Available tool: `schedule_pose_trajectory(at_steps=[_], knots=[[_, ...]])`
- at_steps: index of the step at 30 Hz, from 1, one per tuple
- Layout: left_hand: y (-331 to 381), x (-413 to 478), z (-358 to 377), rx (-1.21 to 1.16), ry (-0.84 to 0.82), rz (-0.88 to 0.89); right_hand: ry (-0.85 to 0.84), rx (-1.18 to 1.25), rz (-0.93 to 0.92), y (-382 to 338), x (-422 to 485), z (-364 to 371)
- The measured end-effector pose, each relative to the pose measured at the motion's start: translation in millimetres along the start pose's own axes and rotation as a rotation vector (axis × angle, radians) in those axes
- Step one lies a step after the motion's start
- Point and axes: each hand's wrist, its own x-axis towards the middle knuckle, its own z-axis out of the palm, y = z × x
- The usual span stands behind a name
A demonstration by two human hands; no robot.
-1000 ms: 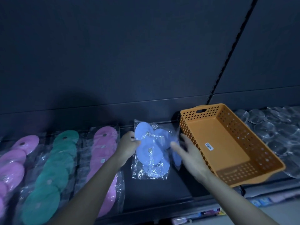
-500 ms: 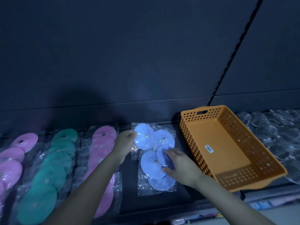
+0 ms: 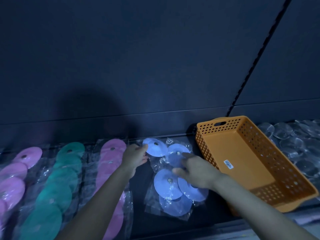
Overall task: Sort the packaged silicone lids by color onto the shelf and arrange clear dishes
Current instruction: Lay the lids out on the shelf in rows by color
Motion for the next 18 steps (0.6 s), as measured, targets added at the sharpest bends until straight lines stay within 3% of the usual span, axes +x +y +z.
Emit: schedule_pose_trajectory(at_steps=[2, 8, 11, 13, 16, 18], knots=[[1.7, 4.3, 2.7, -0.02, 0.045, 0.057, 0.068, -0.006, -0.077, -0.6, 7.9, -1.6], [-4.6, 9.7, 2.6, -0.17, 0.157, 0.038, -0.021, -0.227, -0.068, 4.9, 19.3, 3.3], [-1.2, -4.1, -1.3, -0.021, -0.01, -0.11, -0.002, -0.354, 0.027, -1.3, 14.4, -3.6], [4.3, -14.6, -3.0, 0.216, -0.152, -0.177, 0.04, -0.37, 0.04, -2.2, 14.7, -5.7], [11.4, -14.4, -5.8, 0.819, -0.012, 0.168, 0.097, -0.31, 0.015, 6.6, 18.8, -0.2], [10.9, -8.3, -6.8, 1.028, 0.046, 0.453, 0.092, -0.256, -0.027, 13.7, 24.2, 7.5]])
